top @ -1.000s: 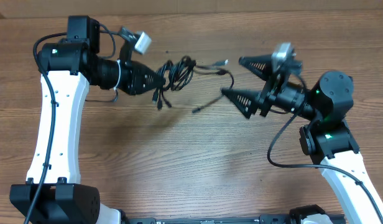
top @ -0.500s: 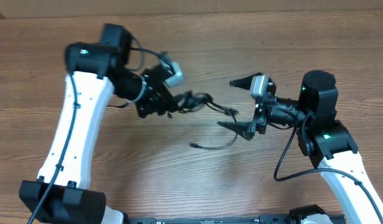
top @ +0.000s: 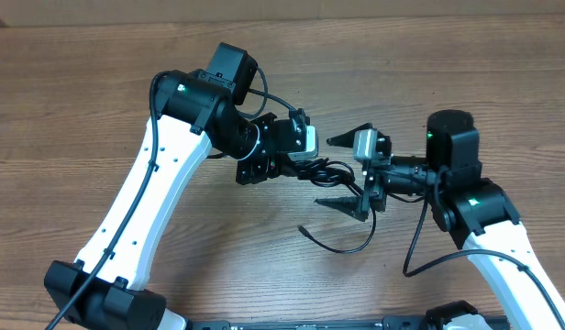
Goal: Untangle cables
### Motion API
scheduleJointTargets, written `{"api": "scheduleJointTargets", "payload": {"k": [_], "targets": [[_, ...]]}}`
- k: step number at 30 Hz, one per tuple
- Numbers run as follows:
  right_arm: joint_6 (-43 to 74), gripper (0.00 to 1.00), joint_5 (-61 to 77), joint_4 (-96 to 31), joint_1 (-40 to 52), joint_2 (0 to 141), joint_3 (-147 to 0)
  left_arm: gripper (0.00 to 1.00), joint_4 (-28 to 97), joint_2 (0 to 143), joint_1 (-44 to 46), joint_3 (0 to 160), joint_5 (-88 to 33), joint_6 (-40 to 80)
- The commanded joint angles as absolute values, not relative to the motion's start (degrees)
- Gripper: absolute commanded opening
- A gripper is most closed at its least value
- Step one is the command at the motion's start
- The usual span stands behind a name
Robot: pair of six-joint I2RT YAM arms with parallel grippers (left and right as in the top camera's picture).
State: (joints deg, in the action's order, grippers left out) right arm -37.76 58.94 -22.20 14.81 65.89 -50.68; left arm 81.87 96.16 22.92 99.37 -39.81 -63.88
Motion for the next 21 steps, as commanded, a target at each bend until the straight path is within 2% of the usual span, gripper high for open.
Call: {"api": "scheduleJointTargets", "payload": {"k": [1, 5, 8, 10, 11, 12, 14, 15, 18, 21], "targets": [[-39.5, 0.96, 57.5, -23.7, 16.1, 67.5, -51.5, 0.04, 81.9, 95.9, 23.2, 99.5, -42.7, -67.5], [-39.6, 0.96, 56.0, -24.1, 17.0, 68.8, -51.5, 0.04, 81.9, 95.9, 23.2, 99.5, -42.9, -67.5], [-39.5, 0.92, 56.0, -23.8, 17.4, 69.1, -51.5, 0.04, 82.4, 95.9, 23.3, 99.5, -45.1, -67.5], [-39.5, 0.85, 56.0, -22.9, 17.6, 69.1, -51.5, 0.04, 82.1, 95.9, 23.3, 99.5, -45.5, -67.8], [-39.5, 0.79, 56.0, -22.2, 17.7, 69.1, -51.5, 0.04, 82.0, 95.9, 23.3, 99.5, -45.5, -67.8], [-39.4, 0.64, 56.0, -21.7, 17.7, 69.1, -51.5, 0.04, 82.0, 95.9, 23.3, 99.5, -45.7, -67.8], [-38.8, 0.47, 56.1, -21.3, 17.7, 69.1, -51.5, 0.04, 82.0, 95.9, 23.3, 99.5, -45.7, -67.8], [-38.8, 0.44, 56.3, -21.4, 17.7, 69.1, -51.5, 0.04, 82.1, 95.9, 23.3, 99.5, -45.7, -67.7], [-35.8, 0.22, 56.2, -21.1, 17.7, 69.1, -51.5, 0.04, 82.1, 95.9, 23.3, 99.5, -45.7, -67.7], [-32.7, 0.05, 56.2, -20.5, 17.7, 69.1, -51.5, 0.04, 82.0, 95.9, 23.3, 99.5, -45.7, -67.7]]}}
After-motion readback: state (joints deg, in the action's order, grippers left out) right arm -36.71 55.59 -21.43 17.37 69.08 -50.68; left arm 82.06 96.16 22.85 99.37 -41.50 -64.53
